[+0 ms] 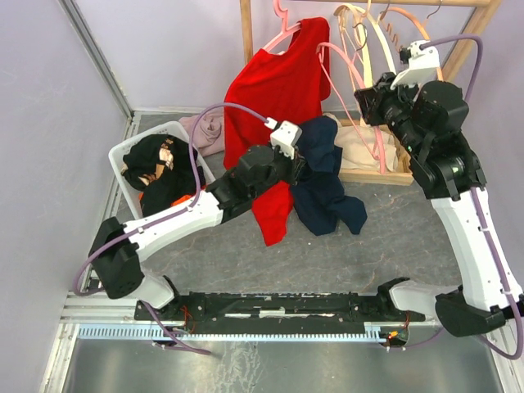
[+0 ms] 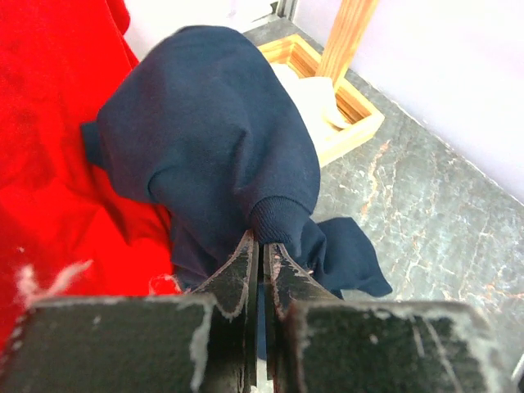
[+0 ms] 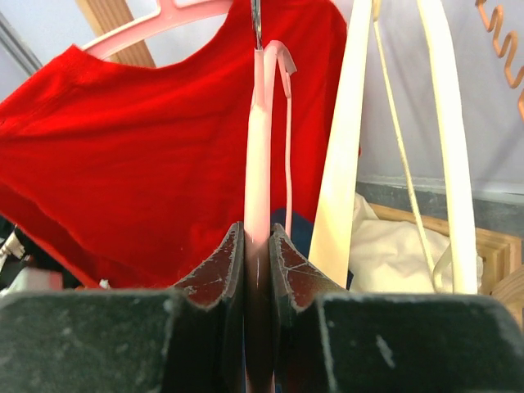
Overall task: Remove the t-shirt from the hanger
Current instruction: Place the hanger on the clothesline.
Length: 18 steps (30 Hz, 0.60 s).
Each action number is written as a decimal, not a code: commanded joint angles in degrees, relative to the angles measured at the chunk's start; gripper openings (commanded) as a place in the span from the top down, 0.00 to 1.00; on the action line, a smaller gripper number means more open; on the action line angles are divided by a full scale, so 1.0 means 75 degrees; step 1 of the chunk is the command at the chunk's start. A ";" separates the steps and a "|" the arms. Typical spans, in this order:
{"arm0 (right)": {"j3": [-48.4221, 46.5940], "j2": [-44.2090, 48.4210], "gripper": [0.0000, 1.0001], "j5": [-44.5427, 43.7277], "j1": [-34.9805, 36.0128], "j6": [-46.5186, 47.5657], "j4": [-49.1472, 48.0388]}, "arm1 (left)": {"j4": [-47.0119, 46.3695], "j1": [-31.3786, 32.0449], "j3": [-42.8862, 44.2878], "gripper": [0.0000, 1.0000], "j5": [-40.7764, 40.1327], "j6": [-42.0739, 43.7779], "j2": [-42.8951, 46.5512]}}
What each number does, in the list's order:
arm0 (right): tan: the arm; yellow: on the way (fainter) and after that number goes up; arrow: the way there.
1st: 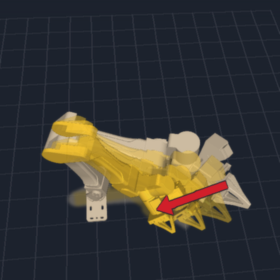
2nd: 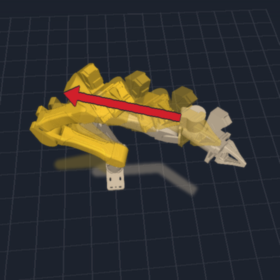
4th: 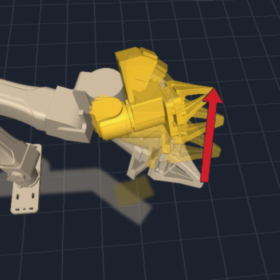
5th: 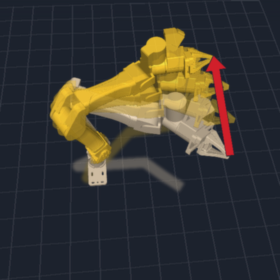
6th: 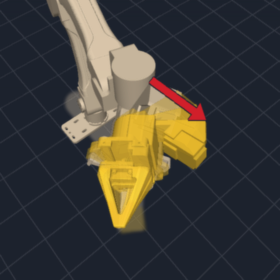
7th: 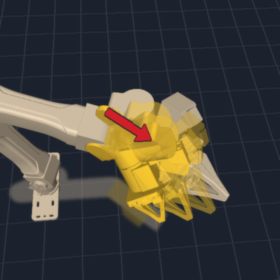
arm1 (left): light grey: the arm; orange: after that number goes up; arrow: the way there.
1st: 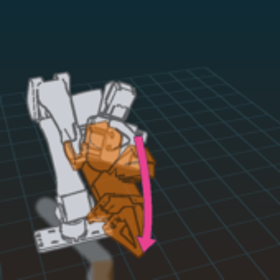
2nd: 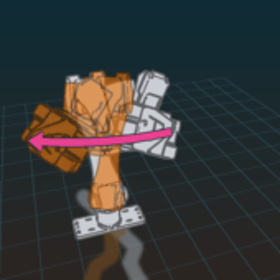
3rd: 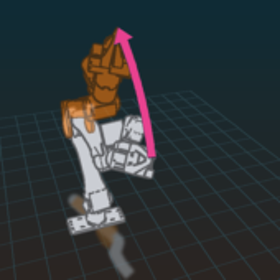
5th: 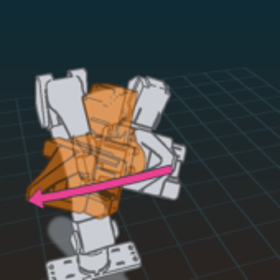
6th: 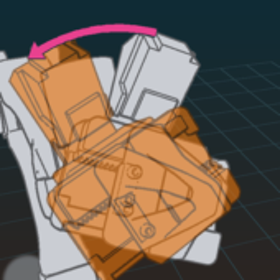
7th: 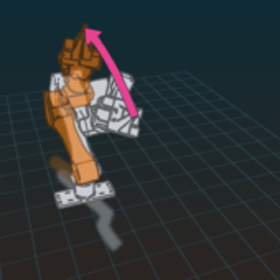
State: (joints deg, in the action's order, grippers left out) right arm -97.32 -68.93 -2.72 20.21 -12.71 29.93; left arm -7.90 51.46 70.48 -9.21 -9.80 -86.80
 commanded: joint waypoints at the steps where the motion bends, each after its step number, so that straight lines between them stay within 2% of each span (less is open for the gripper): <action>1: -0.0842 -0.0263 0.99 -0.0480 0.0018 0.0159 -0.0900 | -0.0411 0.0056 -0.0445 0.97 0.0038 -0.0550 0.0608; 18: -0.2006 -0.1599 0.99 -0.1020 0.0019 0.0611 -0.1396 | -0.0460 0.0478 -0.1905 0.97 -0.0238 -0.0603 0.2187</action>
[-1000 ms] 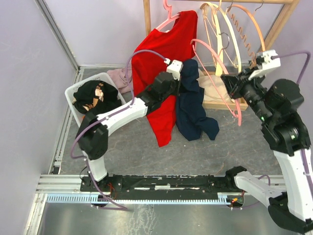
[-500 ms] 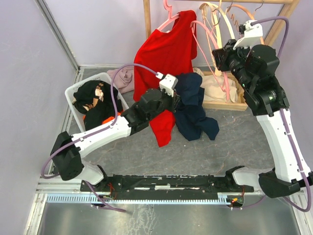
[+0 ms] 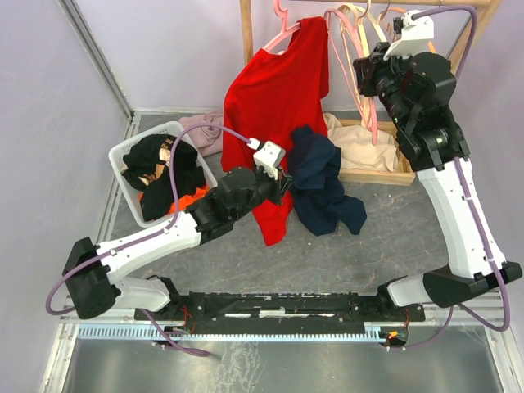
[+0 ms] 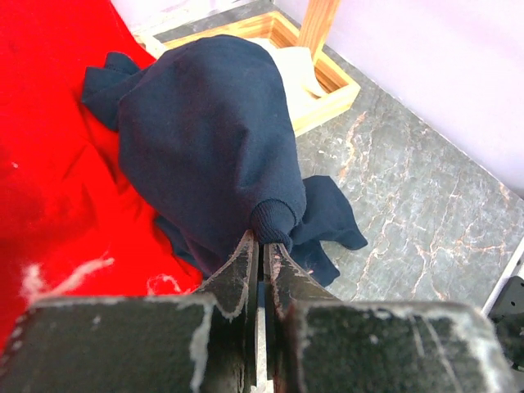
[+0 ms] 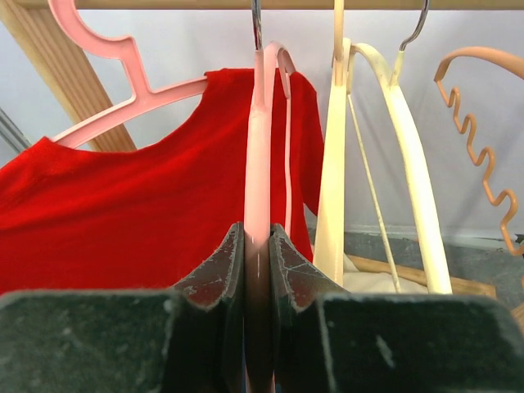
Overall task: Remove the t-shirt from the hanger
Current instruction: Place the hanger on the clothesline.
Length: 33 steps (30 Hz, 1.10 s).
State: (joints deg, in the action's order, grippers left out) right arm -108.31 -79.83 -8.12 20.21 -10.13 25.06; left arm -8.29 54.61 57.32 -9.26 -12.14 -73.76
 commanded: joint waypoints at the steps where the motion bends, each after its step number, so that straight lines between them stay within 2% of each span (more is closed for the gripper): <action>1: -0.0615 -0.0208 0.99 -0.0327 0.0022 0.0279 -0.0736 | -0.0390 0.0061 -0.0192 0.97 -0.0254 -0.0291 0.0512; 8: -0.0980 -0.0728 0.99 -0.0408 0.0025 0.0388 -0.1030 | -0.0262 0.0094 -0.0382 0.97 -0.0382 -0.0312 0.0845; 18: -0.1902 -0.1665 0.99 -0.0617 0.0005 0.0598 -0.0792 | 0.0048 0.0210 -0.0537 0.97 -0.0411 -0.0315 0.1522; 28: -0.1778 -0.1951 0.99 -0.0622 0.0013 0.0559 -0.0653 | 0.0431 0.0250 -0.0145 0.97 -0.0290 -0.0171 0.2131; 31: -0.1376 -0.1730 0.91 -0.0560 0.0012 0.0513 -0.0651 | 0.0514 0.0251 0.0080 0.97 -0.0330 -0.0100 0.2096; 32: -0.1192 -0.1622 0.85 -0.0558 0.0007 0.0495 -0.0690 | 0.0537 0.0258 0.0166 0.97 -0.0327 -0.0073 0.2064; 33: -0.1024 -0.1512 0.75 -0.0567 0.0012 0.0472 -0.0707 | 0.0553 0.0253 0.0261 0.97 -0.0314 -0.0021 0.2040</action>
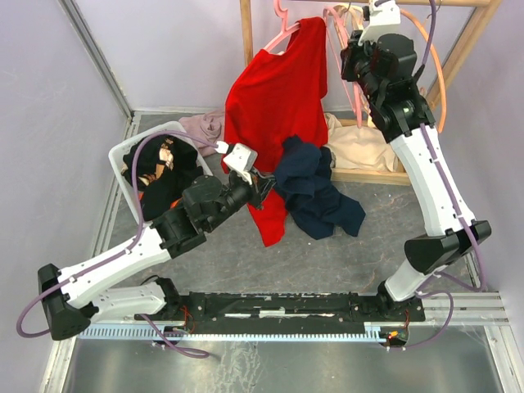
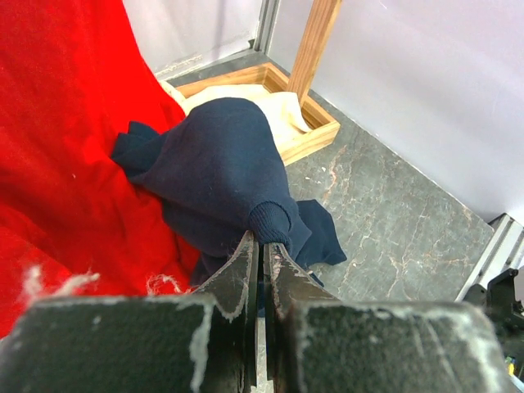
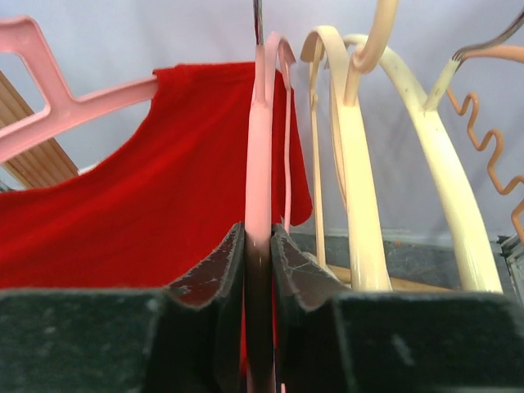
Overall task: Remove the t-shirt from the hanger
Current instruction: Place the hanger on the clothesline.
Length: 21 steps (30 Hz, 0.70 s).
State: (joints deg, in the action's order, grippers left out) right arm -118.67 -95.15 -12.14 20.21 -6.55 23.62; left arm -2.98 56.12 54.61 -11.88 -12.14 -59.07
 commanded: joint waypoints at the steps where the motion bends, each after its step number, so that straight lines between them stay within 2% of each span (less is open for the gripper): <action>1: 0.0526 0.0668 0.65 -0.0043 0.0011 -0.0015 -0.0512 | -0.0153 0.0045 0.0723 0.97 0.0028 0.0009 0.0058; 5: 0.1310 0.1390 0.42 -0.0096 0.0009 -0.0004 -0.0548 | 0.0021 0.0047 0.1445 0.97 -0.0046 0.0174 -0.0205; 8: 0.1998 0.2171 0.32 -0.0150 0.0008 -0.0015 -0.0659 | 0.0325 0.0052 0.2129 0.97 -0.0096 0.0286 -0.0573; 18: 0.3573 0.4422 0.29 -0.0501 0.0013 -0.0160 -0.0450 | 0.1431 0.0048 0.3783 0.97 0.0673 0.0413 -0.1462; 21: 0.4075 0.4862 0.29 -0.0449 0.0010 -0.0324 -0.0383 | 0.1555 0.0048 0.3762 0.97 0.0861 0.0282 -0.1892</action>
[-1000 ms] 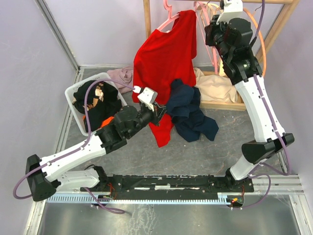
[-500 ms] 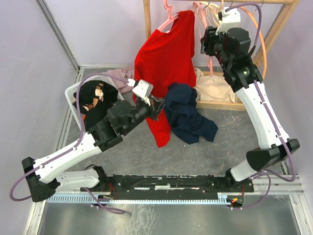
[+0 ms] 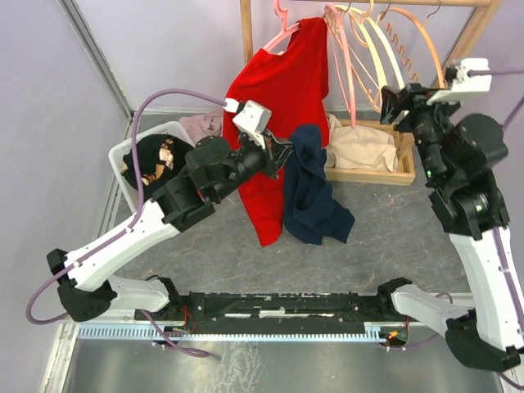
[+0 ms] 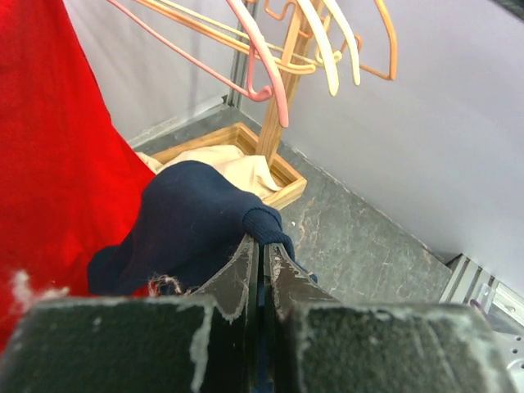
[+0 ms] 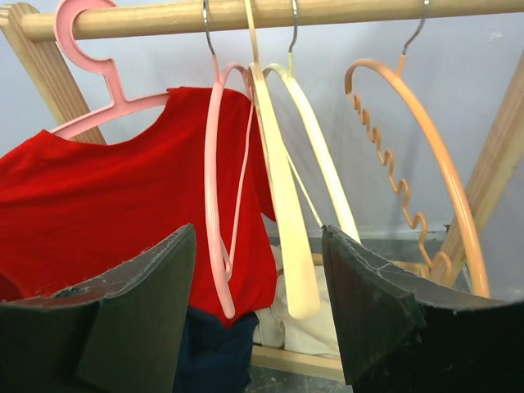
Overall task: Remove the t-shirt from the hanger
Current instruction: Place the hanger on the clothesline.
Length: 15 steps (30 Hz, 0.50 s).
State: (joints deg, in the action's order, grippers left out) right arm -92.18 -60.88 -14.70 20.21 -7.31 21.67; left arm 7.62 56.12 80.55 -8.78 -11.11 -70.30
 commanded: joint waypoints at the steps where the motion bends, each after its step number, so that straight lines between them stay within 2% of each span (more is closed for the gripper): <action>1: 0.0702 0.0439 0.29 -0.0089 0.0011 -0.0289 -0.0108 | 0.0072 0.0057 0.0169 0.97 0.0464 0.0080 -0.0516; 6: 0.1258 0.0964 0.30 0.0021 0.0007 -0.0431 0.0110 | -0.0358 0.0046 -0.0574 0.97 0.0455 -0.0152 -0.1168; 15: 0.1603 0.1363 0.29 0.0107 0.0012 -0.0443 0.0345 | -0.1044 0.0052 -0.1411 0.97 0.1052 -0.0595 -0.2473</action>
State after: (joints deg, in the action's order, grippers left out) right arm -80.60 -52.75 -14.79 20.21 -9.85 25.23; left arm 5.43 56.12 70.98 -3.75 -12.21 -86.30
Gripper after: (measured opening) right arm 0.704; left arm 0.046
